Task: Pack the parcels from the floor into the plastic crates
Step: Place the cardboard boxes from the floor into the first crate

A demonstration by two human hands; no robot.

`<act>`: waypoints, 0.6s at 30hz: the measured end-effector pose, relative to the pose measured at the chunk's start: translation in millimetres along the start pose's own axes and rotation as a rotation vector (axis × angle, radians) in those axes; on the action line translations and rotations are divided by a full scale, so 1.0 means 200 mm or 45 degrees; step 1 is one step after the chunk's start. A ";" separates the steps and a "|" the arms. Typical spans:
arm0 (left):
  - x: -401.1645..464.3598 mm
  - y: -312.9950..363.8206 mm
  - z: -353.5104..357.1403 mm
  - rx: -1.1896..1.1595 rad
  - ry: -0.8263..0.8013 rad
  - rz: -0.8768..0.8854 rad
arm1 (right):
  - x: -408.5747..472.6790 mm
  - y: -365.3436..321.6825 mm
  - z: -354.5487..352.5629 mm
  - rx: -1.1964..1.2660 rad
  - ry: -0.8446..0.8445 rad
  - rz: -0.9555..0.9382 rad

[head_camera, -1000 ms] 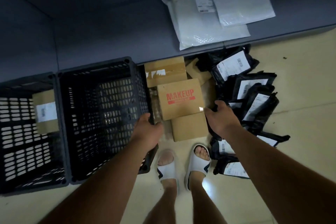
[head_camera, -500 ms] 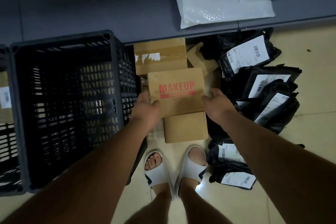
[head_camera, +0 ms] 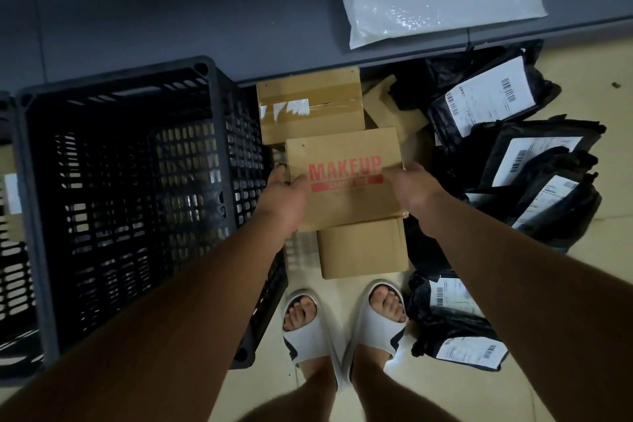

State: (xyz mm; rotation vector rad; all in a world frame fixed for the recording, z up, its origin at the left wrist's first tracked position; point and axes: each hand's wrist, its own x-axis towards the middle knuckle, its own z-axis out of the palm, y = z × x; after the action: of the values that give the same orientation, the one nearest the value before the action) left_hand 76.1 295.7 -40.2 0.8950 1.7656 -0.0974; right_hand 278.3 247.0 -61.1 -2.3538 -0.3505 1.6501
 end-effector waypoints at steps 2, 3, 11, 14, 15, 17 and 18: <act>-0.02 0.01 -0.01 -0.031 0.002 -0.012 | -0.03 -0.01 -0.02 0.054 -0.008 0.053; -0.03 0.02 -0.02 -0.045 0.008 -0.012 | -0.05 -0.01 -0.03 0.081 0.001 0.068; -0.35 0.10 -0.13 -0.070 0.009 0.018 | -0.39 -0.06 -0.17 0.299 0.058 0.085; -0.52 0.13 -0.21 -0.127 -0.021 -0.007 | -0.60 -0.09 -0.25 0.408 0.065 0.078; -0.59 0.15 -0.24 -0.150 -0.033 -0.010 | -0.67 -0.11 -0.27 0.434 0.068 0.077; -0.69 0.16 -0.30 -0.172 -0.039 -0.022 | -0.82 -0.14 -0.32 0.482 0.059 0.089; -0.75 0.18 -0.33 -0.184 -0.042 -0.032 | -0.89 -0.15 -0.35 0.500 0.056 0.097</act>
State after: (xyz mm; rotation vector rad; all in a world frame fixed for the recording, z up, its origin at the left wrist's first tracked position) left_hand 62.3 274.7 125.7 0.7625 1.7299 -0.0008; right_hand 282.9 211.8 129.0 -2.1231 0.0702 1.5307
